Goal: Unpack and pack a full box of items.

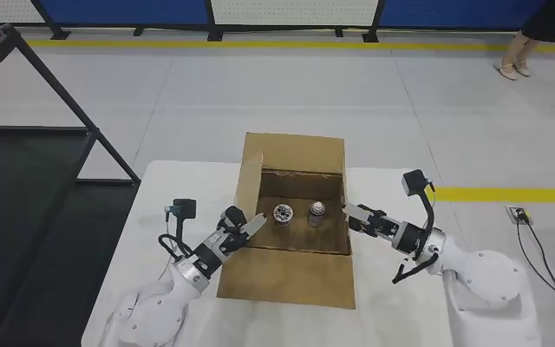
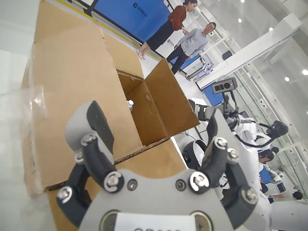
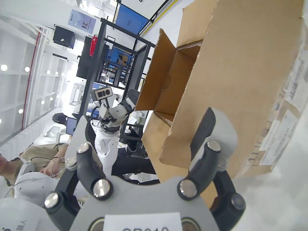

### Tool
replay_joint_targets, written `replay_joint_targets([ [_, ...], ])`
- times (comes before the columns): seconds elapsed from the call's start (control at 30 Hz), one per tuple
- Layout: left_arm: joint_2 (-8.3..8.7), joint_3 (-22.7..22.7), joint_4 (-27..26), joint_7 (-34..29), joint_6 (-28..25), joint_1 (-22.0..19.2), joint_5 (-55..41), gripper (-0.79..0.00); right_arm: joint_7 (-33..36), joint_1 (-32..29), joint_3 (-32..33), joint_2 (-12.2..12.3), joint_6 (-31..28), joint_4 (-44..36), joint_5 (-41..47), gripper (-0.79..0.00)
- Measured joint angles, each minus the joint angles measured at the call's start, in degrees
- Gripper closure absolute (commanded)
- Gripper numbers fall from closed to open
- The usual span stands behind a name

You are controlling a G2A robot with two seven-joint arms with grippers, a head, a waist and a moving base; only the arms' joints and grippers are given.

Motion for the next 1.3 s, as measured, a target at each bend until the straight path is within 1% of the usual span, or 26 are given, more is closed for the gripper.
replay_joint_targets([
  [0.07,0.04,-0.11,-0.02,0.36,-0.01,0.15,0.04,-0.785,-0.29,0.19,-0.20,0.06,1.09,0.18,-0.58,-0.785],
  [0.13,0.05,-0.46,-0.10,1.27,0.13,0.34,0.01,-0.785,-0.31,0.19,-0.18,0.06,0.89,0.17,-0.59,-0.785],
  [0.43,0.04,-0.47,-0.10,1.29,0.15,0.34,-0.01,-0.785,-0.48,0.03,-0.24,0.03,0.78,0.25,-0.32,-0.785],
  [0.57,0.02,-0.01,-0.21,0.58,0.94,0.17,-0.94,-0.785,-3.62,0.26,-2.01,-0.07,0.98,2.28,3.30,-0.785],
  [0.7,-0.03,1.67,0.73,-3.46,4.15,-2.24,-2.22,-0.785,-4.52,3.24,-5.36,-0.06,1.30,5.94,3.97,-0.785],
  [0.83,-0.21,3.87,1.86,-5.87,7.17,-4.69,-2.66,-0.785,-5.71,7.01,-8.83,-0.22,2.10,10.51,4.58,-0.785],
  [0.97,-0.44,6.06,3.39,-5.92,8.65,-6.50,-1.80,-0.785,-5.71,10.57,-11.83,-0.35,1.85,15.08,5.10,-0.785],
  [1.03,-0.55,7.03,4.02,-5.85,9.08,-7.15,-1.55,-0.785,-6.77,12.32,-13.27,-0.47,1.81,17.61,5.01,-0.785],
  [1.3,-0.85,9.21,6.03,-6.21,10.77,-9.04,-1.99,-0.785,-8.69,17.88,-17.53,-0.84,1.60,26.20,5.13,-0.785],
])
